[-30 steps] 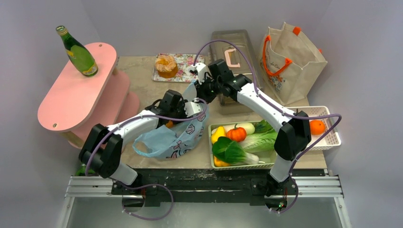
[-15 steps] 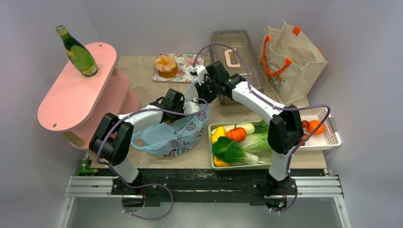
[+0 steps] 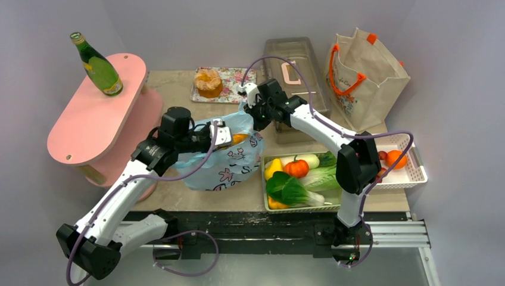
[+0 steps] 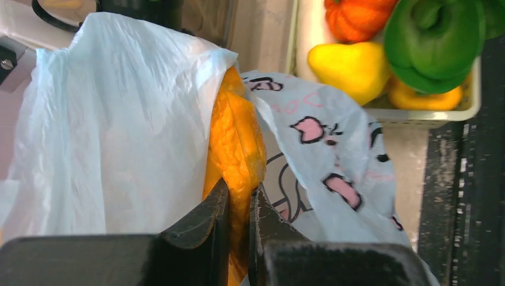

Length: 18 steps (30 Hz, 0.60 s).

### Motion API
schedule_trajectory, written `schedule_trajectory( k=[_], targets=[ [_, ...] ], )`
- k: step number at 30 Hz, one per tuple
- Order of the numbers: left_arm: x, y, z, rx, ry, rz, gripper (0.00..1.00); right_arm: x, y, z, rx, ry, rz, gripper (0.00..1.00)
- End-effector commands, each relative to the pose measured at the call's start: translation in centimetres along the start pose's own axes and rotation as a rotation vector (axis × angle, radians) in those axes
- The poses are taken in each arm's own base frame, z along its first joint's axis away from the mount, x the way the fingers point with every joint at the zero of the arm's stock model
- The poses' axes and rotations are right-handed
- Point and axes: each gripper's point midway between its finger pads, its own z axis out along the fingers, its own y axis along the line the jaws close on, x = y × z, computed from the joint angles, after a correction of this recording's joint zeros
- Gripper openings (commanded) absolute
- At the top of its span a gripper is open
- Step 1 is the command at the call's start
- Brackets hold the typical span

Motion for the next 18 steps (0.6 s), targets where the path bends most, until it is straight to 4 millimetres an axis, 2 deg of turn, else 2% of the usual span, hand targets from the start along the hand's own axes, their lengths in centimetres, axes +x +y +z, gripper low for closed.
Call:
schedule_trajectory(
  k=[1, 3, 6, 9, 12, 14, 18],
  targets=[
    [-5.1, -2.0, -1.8, 0.108, -0.177, -0.051, 0.00, -1.0, -1.0, -1.0, 0.067, -0.064, -0.056, 0.00],
    [-6.6, -1.4, -2.4, 0.085, -0.215, -0.068, 0.00, -0.4, -0.8, -1.0, 0.060, -0.054, -0.056, 0.00],
    [-7.7, -0.6, -2.8, 0.067, -0.236, -0.125, 0.00, -0.2, -0.4, -1.6, 0.036, -0.049, -0.089, 0.00],
    [-7.5, -0.3, -3.3, 0.075, -0.242, -0.186, 0.00, -0.2, -0.6, -2.4, 0.059, -0.070, -0.115, 0.00],
    [-6.7, 0.0, -4.1, 0.041, -0.236, -0.205, 0.00, 0.4, -1.9, -2.6, 0.120, -0.052, -0.151, 0.00],
    [-4.8, -0.6, -5.0, 0.041, -0.162, -0.178, 0.00, 0.7, -3.3, -3.0, 0.158, -0.044, -0.128, 0.00],
    [1.5, -5.3, -7.0, 0.195, 0.057, -0.025, 0.00, -0.7, -4.8, -4.4, 0.180, -0.078, -0.076, 0.00]
  ],
)
